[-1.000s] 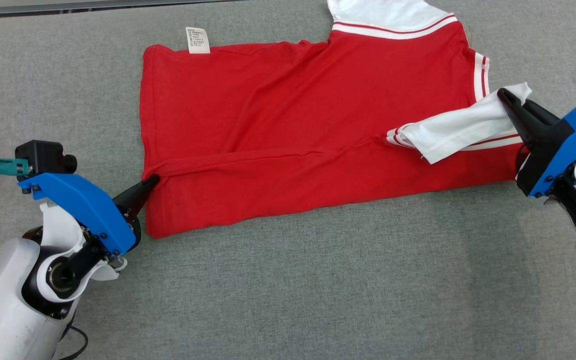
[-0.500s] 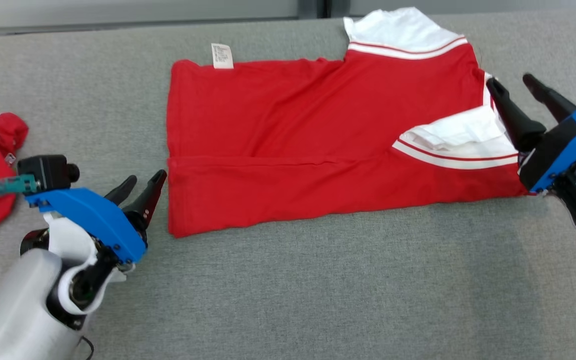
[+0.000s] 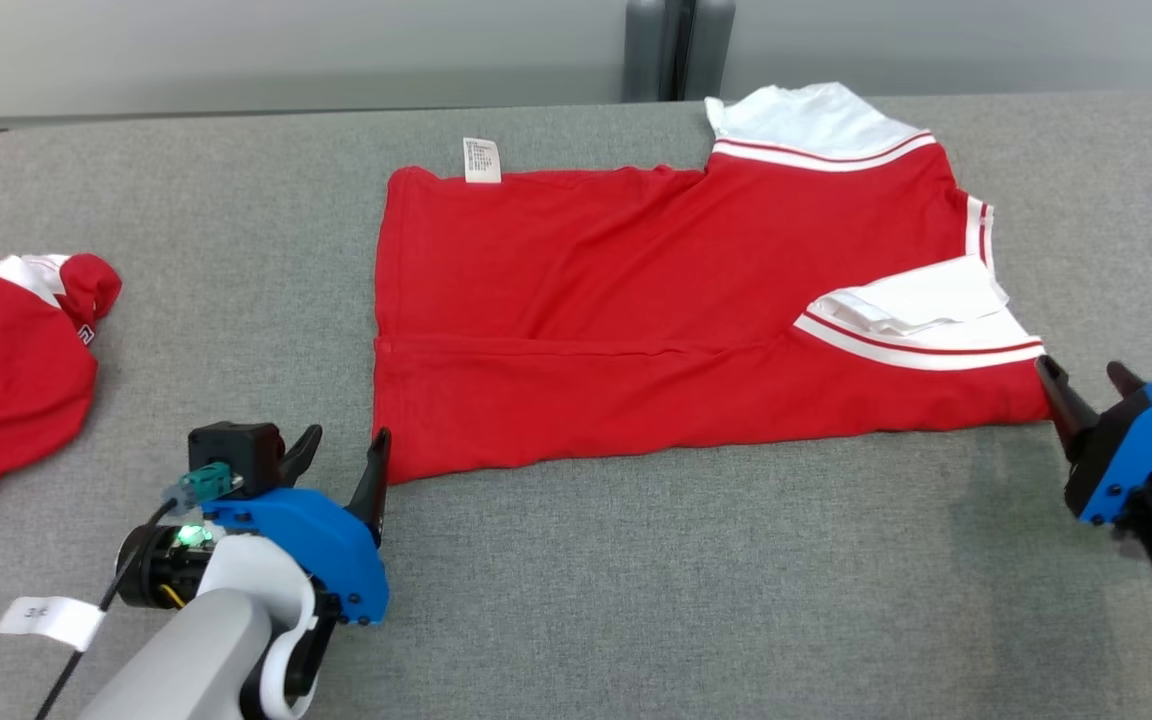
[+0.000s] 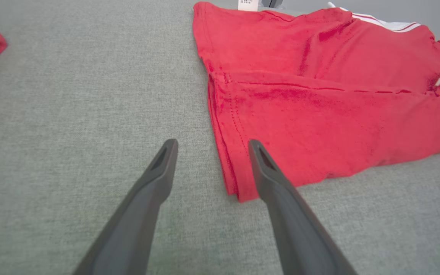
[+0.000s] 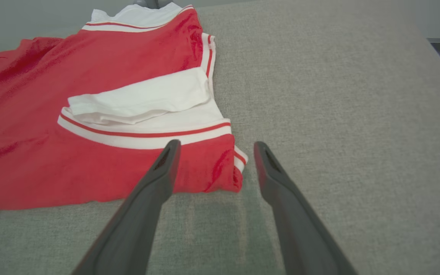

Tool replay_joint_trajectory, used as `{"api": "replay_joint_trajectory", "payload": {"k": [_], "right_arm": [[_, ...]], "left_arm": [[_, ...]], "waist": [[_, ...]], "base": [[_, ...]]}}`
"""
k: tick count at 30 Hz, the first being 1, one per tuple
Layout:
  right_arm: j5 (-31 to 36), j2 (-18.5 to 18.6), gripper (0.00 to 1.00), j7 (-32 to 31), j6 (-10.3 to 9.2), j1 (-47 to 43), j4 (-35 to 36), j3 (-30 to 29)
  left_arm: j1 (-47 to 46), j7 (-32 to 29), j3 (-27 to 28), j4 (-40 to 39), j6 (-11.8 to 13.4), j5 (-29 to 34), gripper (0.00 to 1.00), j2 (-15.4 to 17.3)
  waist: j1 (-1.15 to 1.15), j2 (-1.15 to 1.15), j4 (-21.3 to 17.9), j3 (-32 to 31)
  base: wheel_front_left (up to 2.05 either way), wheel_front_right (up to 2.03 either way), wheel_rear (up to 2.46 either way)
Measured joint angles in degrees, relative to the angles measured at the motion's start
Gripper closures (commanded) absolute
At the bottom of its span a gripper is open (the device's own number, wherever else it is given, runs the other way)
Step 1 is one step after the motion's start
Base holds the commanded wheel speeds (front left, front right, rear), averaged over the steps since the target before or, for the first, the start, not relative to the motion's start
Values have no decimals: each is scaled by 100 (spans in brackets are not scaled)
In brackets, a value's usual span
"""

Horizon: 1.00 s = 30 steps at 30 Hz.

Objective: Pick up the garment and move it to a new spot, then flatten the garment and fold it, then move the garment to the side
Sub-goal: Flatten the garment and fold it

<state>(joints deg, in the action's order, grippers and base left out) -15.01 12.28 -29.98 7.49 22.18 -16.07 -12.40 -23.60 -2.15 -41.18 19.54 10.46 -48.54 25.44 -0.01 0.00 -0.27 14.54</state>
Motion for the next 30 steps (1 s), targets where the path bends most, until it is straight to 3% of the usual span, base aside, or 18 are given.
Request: {"api": "replay_joint_trajectory", "payload": {"k": [6,17,18,19,20,21,22,23,30], "right_arm": [[609,-401,0,364,0,147,-415,-307],[1207,-671,0,645,0,680,-1329,-817],[1190,-682,5,601,-2,703,-1382,-794],[1184,-676,54,578,-2,708,-1402,-769],[1183,-677,71,579,-2,708,-1403,-745],[1174,-679,100,579,-2,705,-1402,-715],[1174,-679,100,579,-2,705,-1402,-715],[1135,-698,100,563,-1,695,-1408,-622],[926,-706,100,603,-1,482,-1187,-450]], "left_arm": [[-342,310,-202,508,124,383,0,-301],[-749,482,-427,1293,-234,513,0,-715],[-770,485,-432,1356,-257,497,0,-750],[-790,465,-449,1419,-298,467,0,-777],[-825,420,-471,1479,-333,460,0,-799],[-854,380,-505,1538,-377,459,4,-812],[-854,380,-505,1538,-377,459,71,-812],[-900,235,-549,1623,-477,393,100,-849],[-795,175,-565,1700,-595,237,100,-927]], "waist": [[1,0,3,244],[1,0,89,513],[1,0,94,514],[1,0,94,511],[0,0,95,506],[1,0,94,497],[1,0,94,497],[0,0,90,466],[1,0,65,274]], "base": [[0,0,0],[0,0,0],[0,0,0],[0,0,0],[0,0,0],[0,0,0],[0,0,0],[0,0,0],[0,0,0]]}}
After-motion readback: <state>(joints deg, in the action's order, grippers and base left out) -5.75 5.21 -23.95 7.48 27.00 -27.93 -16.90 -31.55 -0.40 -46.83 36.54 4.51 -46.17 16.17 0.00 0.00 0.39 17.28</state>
